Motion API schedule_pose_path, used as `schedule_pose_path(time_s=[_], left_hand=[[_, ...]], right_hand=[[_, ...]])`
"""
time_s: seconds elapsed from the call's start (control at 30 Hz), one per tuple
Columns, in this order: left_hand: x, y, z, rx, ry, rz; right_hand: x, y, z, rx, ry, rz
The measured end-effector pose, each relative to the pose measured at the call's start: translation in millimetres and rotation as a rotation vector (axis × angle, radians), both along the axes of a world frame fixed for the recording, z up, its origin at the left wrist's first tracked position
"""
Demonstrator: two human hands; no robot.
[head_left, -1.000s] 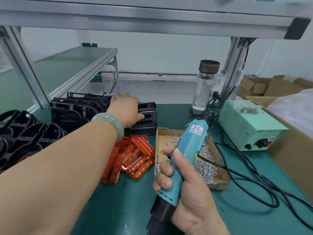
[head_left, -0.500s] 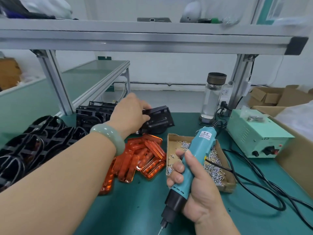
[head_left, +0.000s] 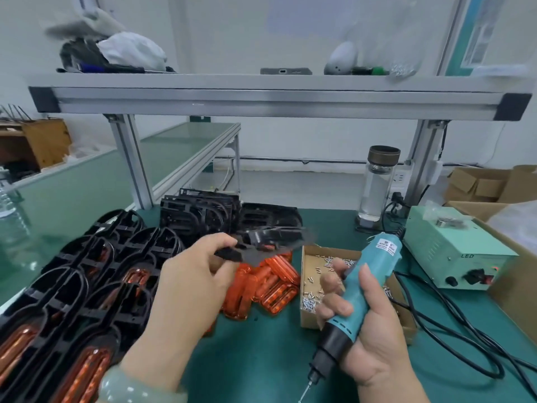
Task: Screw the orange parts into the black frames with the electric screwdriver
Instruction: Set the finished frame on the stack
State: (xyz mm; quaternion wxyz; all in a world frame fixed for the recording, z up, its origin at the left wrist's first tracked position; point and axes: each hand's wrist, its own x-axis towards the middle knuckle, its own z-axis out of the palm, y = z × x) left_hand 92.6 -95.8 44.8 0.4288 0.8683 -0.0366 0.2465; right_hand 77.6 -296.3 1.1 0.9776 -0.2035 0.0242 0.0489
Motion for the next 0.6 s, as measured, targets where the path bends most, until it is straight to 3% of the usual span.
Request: schedule_pose_path(time_s=[0.2,0.33,0.43,0.5,0.6], left_hand=[[-13,8,-38,-0.298,0.213,-0.247],[-6,12,-49,-0.702,0.457,-0.304],[-4,19,-54,-0.562,0.511,-0.332],[-5,19,-55,-0.385,0.505,-0.25],[-6,17,-55,-0.292,0.515,-0.163]], right_hand=[[-3,0,-1,0.037,-0.019,0.075],[-2,5,-4,-0.015,-0.014,0.133],[0,6,-5,-0.029,0.0,0.14],[1,5,-5,-0.037,0.003,0.137],[0,4,-4,-0.05,0.015,0.122]])
